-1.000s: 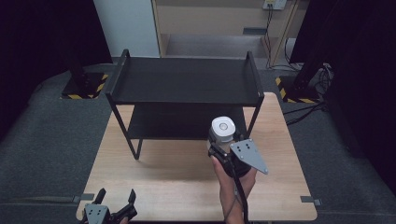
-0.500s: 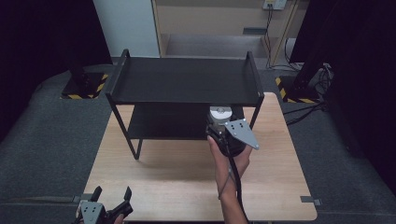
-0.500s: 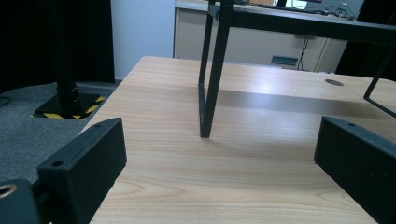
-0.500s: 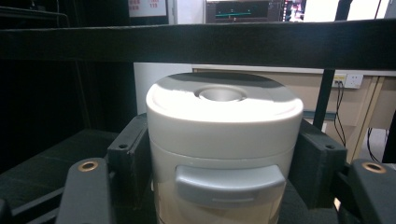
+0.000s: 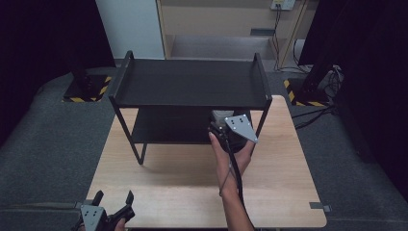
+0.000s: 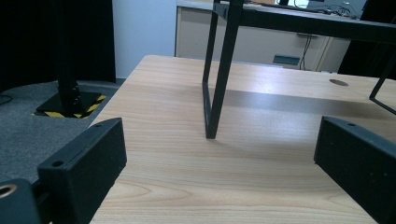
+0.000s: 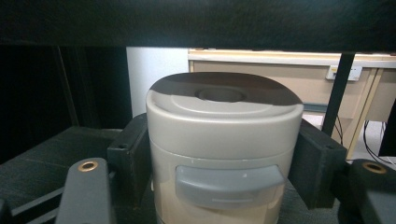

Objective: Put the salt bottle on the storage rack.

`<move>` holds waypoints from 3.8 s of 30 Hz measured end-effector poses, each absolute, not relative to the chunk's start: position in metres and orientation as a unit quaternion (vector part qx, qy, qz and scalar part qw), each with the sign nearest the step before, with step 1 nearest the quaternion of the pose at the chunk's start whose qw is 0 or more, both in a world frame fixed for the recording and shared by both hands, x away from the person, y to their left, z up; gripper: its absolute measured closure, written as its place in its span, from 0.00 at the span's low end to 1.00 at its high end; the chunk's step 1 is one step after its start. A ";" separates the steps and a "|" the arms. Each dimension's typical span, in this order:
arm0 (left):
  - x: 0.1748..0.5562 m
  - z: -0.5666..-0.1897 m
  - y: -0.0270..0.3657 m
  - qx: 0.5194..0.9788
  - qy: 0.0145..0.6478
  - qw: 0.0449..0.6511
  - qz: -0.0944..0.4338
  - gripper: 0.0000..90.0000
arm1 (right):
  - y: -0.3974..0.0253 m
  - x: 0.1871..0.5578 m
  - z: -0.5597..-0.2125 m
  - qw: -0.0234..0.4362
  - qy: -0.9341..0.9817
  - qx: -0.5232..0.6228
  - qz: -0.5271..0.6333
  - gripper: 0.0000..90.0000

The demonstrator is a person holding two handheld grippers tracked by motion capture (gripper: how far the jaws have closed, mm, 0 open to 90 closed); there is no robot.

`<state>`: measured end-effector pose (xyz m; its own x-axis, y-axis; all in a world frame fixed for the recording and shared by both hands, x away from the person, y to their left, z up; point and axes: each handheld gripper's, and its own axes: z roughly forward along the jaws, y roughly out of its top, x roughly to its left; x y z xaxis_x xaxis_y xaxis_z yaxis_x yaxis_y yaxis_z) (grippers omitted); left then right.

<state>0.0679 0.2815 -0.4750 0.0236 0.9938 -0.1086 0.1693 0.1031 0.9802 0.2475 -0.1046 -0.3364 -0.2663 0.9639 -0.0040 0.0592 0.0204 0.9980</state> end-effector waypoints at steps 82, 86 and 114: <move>0.059 -0.478 0.291 0.514 0.564 0.493 0.417 0.02 | -0.092 0.242 -0.368 0.447 0.548 0.429 0.561 0.06; 0.057 -0.478 0.289 0.511 0.562 0.490 0.427 0.02 | -0.100 0.217 -0.375 0.439 0.550 0.416 0.576 0.06; 0.062 -0.477 0.287 0.527 0.556 0.475 0.433 0.01 | -0.161 0.120 -0.455 0.420 0.533 0.454 0.578 0.05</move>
